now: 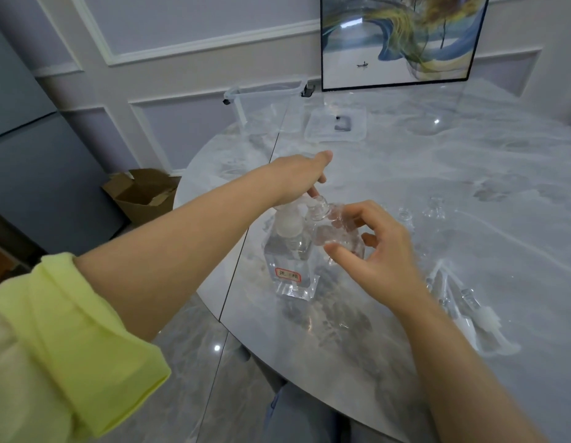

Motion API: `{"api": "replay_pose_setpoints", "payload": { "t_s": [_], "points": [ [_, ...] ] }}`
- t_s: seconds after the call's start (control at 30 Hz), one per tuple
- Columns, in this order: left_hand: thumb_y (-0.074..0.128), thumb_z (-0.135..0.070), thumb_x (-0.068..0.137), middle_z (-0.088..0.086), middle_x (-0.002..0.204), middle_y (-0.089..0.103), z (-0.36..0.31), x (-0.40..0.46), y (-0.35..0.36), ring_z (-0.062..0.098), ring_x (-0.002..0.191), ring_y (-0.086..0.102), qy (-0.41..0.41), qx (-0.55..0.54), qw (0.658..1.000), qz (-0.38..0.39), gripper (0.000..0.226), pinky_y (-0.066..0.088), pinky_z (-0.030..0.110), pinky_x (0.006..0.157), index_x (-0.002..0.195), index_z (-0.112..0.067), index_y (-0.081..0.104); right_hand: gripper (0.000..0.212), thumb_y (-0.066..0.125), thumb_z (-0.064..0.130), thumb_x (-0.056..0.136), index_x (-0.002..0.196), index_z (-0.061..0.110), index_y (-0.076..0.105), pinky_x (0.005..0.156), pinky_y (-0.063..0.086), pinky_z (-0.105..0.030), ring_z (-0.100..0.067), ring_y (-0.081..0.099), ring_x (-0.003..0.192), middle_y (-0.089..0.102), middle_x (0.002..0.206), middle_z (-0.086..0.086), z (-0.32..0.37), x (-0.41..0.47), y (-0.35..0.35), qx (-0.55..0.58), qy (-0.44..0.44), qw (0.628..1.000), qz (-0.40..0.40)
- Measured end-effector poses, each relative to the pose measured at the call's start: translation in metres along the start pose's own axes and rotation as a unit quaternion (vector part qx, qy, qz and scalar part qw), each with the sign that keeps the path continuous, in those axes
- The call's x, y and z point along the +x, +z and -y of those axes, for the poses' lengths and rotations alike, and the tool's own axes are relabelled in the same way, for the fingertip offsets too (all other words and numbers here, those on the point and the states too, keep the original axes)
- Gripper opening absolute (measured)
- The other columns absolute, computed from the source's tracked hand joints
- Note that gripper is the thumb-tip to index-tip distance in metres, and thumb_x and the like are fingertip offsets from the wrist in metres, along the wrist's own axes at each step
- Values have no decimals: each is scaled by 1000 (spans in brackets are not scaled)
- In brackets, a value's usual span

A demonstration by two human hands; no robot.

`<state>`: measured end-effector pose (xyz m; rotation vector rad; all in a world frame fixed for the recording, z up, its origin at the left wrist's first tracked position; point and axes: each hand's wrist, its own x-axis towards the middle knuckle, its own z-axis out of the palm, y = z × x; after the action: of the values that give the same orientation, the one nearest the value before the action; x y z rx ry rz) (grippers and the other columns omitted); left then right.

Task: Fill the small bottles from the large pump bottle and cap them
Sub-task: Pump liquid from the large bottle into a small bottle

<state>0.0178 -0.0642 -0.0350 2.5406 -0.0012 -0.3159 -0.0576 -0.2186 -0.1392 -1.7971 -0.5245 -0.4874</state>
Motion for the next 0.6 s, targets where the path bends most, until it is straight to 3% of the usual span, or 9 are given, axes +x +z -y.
{"api": "replay_pose_setpoints", "payload": {
  "t_s": [0.1,0.17,0.3,0.4,0.6],
  "points": [
    [21,-61,104,-1,116,72,2,0,2,23,114,60,-14,-17,1000,16,62,36,37,94,124,-24,67,28,76,25,75,99,30,62,77,45,-8,-1,61,93,63,97,20,1,0,0,-5,-11,1000,-1],
    [22,-62,104,0,117,71,2,0,1,21,112,60,-22,-19,999,22,62,38,33,88,124,-23,67,27,76,25,75,98,28,62,77,44,-8,-2,61,92,64,97,18,0,0,0,-1,-7,1000,0],
    [20,-61,105,-1,119,71,0,3,-1,22,114,61,-8,-14,1000,18,63,37,37,93,128,-23,65,27,76,26,76,98,32,61,74,47,-13,-5,61,93,64,98,18,-1,0,-1,6,5,1000,0],
    [22,-63,104,1,121,70,1,4,-2,18,111,62,-27,-18,999,29,64,39,32,88,131,-22,63,28,76,28,76,98,34,61,74,50,-19,-6,61,95,64,99,18,-2,0,0,2,12,1000,2],
    [19,-66,102,-1,121,70,2,7,-1,24,120,58,-15,14,999,24,67,35,40,98,134,-25,61,28,75,27,75,99,32,62,75,54,-30,-9,61,96,64,99,18,-4,0,1,-1,19,1000,-1]
  ]
}}
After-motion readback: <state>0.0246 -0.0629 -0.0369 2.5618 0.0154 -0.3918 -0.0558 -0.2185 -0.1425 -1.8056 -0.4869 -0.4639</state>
